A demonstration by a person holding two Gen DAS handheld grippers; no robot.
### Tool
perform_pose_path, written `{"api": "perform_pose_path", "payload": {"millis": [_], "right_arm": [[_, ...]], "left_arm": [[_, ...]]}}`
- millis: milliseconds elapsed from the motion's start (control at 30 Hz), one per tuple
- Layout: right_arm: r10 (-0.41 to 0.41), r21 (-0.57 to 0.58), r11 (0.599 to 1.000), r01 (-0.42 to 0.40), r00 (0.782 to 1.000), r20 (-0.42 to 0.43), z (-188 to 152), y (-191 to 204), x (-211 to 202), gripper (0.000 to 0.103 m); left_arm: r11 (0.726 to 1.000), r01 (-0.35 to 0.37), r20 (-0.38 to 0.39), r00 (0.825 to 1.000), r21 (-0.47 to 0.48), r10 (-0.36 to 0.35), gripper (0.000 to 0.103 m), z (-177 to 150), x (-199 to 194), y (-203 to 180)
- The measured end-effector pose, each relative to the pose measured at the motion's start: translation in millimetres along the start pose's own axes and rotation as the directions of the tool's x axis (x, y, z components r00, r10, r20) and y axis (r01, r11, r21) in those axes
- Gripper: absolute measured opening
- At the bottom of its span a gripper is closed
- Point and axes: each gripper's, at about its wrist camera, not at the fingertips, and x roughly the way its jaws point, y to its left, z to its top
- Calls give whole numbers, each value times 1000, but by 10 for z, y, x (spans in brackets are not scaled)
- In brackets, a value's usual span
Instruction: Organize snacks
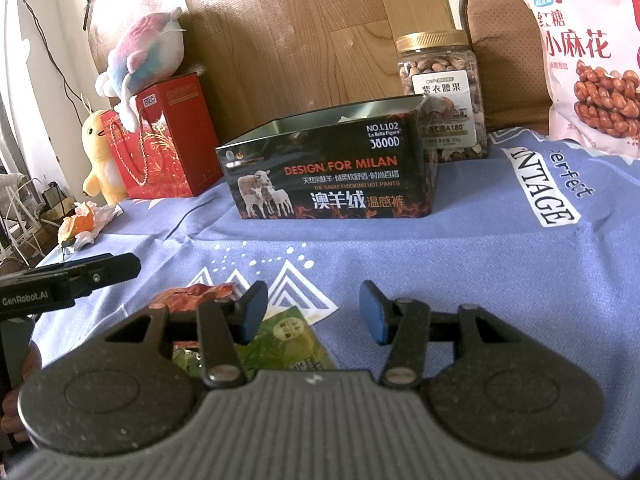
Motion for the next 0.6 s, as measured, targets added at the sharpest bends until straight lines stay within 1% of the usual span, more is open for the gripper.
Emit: {"api": "perform_pose_path", "payload": {"millis": [600], "right_arm": [[-1, -1, 1000, 1, 1000, -1, -10, 2, 3, 54]], "left_arm": [[1000, 2, -2, 1000, -3, -2, 79, -3, 1, -5]]}}
